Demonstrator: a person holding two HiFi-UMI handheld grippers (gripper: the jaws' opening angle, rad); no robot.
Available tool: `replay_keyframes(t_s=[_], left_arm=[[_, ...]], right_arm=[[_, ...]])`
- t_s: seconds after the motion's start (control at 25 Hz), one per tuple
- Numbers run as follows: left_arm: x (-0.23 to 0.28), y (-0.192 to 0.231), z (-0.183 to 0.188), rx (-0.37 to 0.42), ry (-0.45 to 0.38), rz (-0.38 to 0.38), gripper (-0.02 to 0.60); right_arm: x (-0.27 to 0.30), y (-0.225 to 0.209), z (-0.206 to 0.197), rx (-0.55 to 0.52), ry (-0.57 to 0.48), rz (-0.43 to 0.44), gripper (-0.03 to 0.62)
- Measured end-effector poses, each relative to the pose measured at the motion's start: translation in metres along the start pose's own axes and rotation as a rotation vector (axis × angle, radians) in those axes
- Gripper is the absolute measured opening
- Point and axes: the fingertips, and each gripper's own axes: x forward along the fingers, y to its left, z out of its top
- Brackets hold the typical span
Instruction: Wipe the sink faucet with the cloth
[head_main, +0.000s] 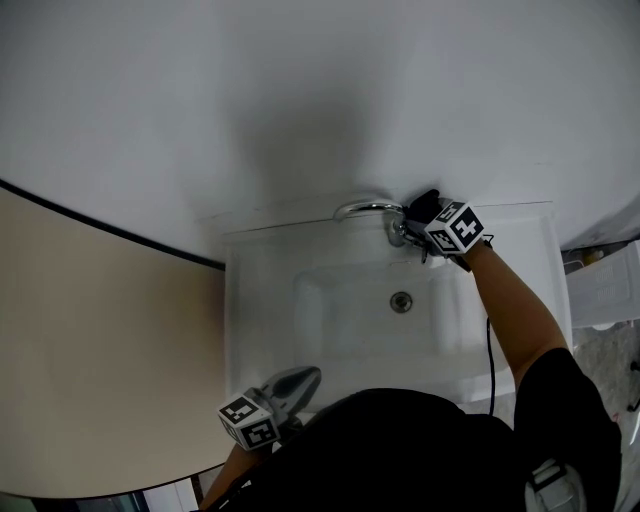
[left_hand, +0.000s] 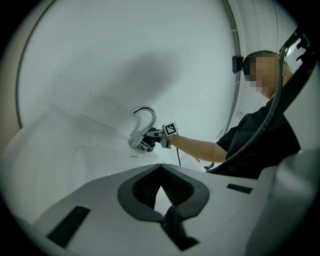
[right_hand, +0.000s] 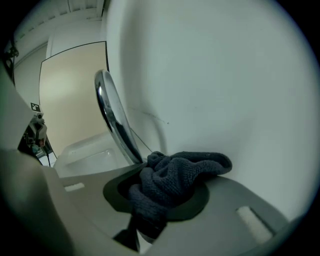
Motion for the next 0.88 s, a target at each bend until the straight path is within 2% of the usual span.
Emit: replay_keyframes(t_s=[0.08,0.2,0.32,0.4,0.48,0.68,0.76,0.88], left_arm=[[-0.002,0.001,0.0,-0.006,-0.009,0.006,-0.008],[-0.004,0.004,0.0,-0.012,-0.023,0.004,-0.008],[-0.003,0.004,0.0,-0.013,-0.026,-0.004,-0.008],[-0.002,0.004,0.001,-0.011,-0.027,-0.011,-0.007],[0.0,0.005,0.003,-0.011,-0.03,-0.02,-0.008],[0.0,0.006,0.001,-0.014,-0.035,-0.036,-0.008],[0.001,0.005,0.001,-0.018,-0.035,-0.035,-0.008],[-0.002,0.006,0.001,-0.023,-0.042,-0.031,-0.007]], right_arm=[[-0.008,-0.003,0.013,0.059,-0.071,0.019,0.095],[-0.028,-0.002,0.048,0.19,-0.214,0.096,0.094],[-0.054,0.009,0.082,0.3,-0.355,0.208,0.094],[-0.067,0.025,0.105,0.317,-0.426,0.277,0.094],[-0.071,0.039,0.122,0.26,-0.426,0.279,0.094],[-0.058,0.066,0.151,0.081,-0.355,0.241,0.095],[-0.047,0.082,0.165,-0.069,-0.292,0.195,0.095],[-0.021,0.105,0.174,-0.334,-0.142,0.092,0.097]])
